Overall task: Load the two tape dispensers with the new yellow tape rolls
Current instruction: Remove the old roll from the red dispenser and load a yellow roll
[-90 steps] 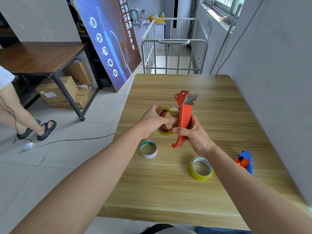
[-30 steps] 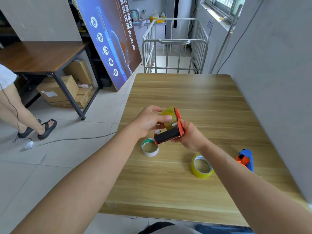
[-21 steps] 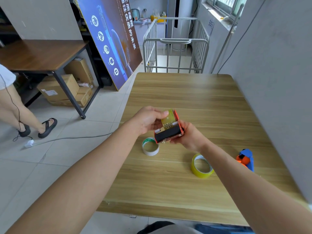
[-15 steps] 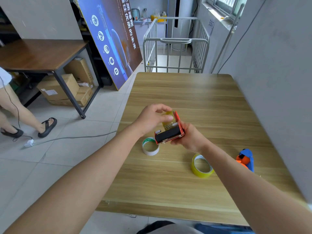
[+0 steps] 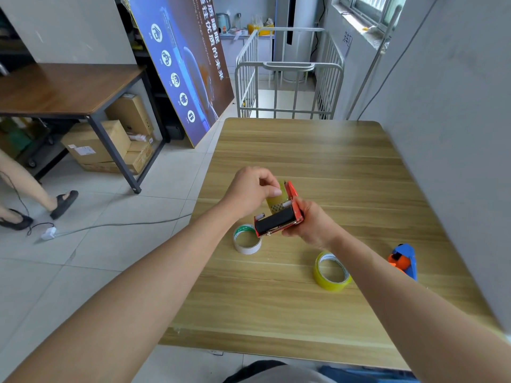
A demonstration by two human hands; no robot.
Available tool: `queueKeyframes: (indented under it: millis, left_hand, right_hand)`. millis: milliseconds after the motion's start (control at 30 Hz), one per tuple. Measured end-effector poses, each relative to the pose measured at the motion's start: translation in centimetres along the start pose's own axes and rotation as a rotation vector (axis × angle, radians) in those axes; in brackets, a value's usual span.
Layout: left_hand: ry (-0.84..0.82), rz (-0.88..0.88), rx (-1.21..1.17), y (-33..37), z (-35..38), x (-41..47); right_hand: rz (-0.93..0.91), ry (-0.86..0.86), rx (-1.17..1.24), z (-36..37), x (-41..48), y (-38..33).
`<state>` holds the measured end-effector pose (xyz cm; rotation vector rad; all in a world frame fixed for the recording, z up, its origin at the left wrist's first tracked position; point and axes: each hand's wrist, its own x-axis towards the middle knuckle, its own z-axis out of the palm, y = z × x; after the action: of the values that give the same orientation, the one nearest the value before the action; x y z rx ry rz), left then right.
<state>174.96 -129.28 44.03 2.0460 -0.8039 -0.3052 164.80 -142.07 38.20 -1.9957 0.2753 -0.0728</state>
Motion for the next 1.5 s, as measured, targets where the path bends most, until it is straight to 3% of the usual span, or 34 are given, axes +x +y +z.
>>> queueKeyframes:
  millis: [133,333,467,1033,1167,1400,1500]
  left_hand:
    - [-0.077,0.027,0.086,0.2,-0.2,0.3]
    - [-0.134,-0.007,-0.111,0.6,-0.5,0.5]
    - [-0.224,-0.006,-0.021,0.5,-0.6,0.5]
    - [-0.047,-0.054,0.009,-0.2,-0.5,0.4]
    - [-0.063,-0.142,-0.095,-0.1,-0.9,0.4]
    - [-0.109,-0.339,-0.287,-0.5,-2.1,0.8]
    - [-0.133,-0.389,-0.314,-1.2,-2.2,0.6]
  right_hand:
    - [0.031,-0.047,0.067,0.0,0.1,0.1]
    - [0.096,-0.129,0.055,-0.4,-0.1,0.4]
    - [0.13,-0.143,0.077,-0.1,-0.4,0.8]
    - [0.212,-0.37,0.097,-1.0,-1.1,-0.3]
    - [0.235,-0.441,0.121,-1.5,-1.3,-1.2]
    - [0.22,-0.539,0.494,-1.1,-2.4,-1.6]
    - [0.234,-0.526,0.485,-0.7,-2.6,-1.8]
